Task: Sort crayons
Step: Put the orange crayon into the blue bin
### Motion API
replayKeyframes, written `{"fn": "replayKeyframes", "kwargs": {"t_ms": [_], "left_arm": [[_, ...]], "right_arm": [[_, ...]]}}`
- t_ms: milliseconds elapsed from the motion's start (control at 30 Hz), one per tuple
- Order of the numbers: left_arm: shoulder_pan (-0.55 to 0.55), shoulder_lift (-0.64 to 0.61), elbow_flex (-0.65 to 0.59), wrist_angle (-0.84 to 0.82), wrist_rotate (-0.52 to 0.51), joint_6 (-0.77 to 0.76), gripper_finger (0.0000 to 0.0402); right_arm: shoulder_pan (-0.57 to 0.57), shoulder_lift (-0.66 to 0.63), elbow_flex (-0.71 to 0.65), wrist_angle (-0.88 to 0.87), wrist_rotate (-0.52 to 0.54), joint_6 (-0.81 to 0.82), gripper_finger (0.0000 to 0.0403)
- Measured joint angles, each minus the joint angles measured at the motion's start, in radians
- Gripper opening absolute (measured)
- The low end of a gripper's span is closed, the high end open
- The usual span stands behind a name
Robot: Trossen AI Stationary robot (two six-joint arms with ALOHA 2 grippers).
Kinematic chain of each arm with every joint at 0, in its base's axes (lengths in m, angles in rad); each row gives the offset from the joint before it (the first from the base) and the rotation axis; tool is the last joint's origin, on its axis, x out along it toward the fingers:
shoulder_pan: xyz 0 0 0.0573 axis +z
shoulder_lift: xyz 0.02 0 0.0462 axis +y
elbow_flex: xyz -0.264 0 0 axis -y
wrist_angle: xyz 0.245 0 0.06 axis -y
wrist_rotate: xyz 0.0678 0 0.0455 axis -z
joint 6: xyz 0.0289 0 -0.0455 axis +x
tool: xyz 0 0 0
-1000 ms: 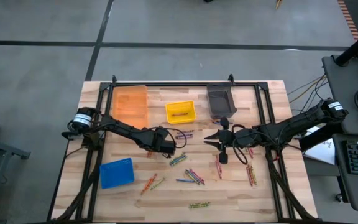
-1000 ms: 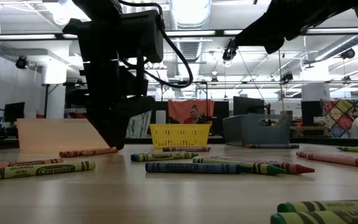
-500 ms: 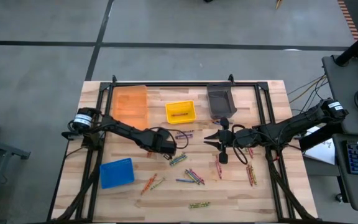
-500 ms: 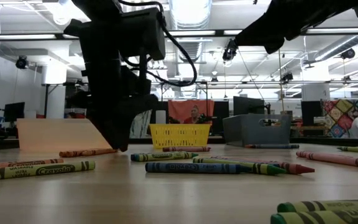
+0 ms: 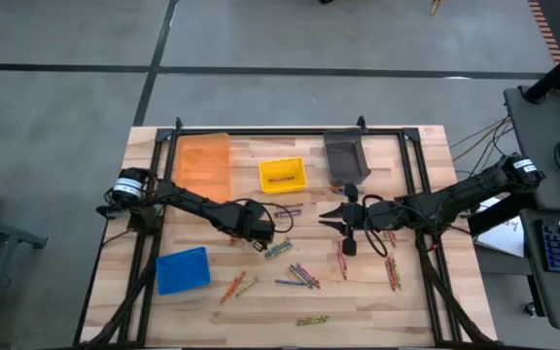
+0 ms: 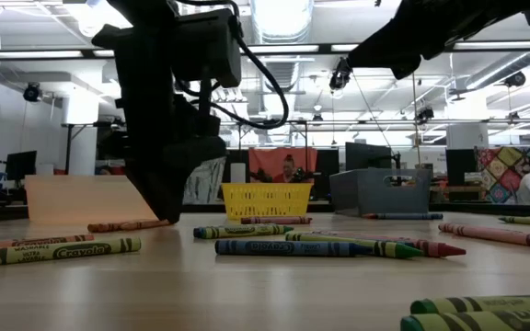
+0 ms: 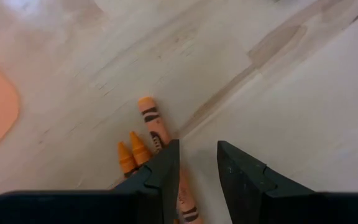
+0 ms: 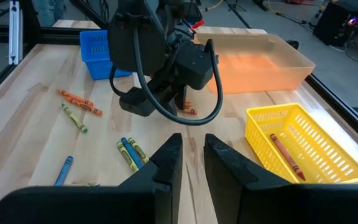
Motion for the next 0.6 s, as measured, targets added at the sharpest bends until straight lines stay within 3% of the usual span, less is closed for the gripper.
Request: {"fn": "replayKeyframes", "kwargs": {"t_ms": [600], "left_arm": [[0.0, -0.003, 0.058, -0.173, -0.036, 0.023, 0.0091]], "right_arm": [[0.0, 0.0, 0.0, 0.007, 0.009, -0.008, 0.0059]]}}
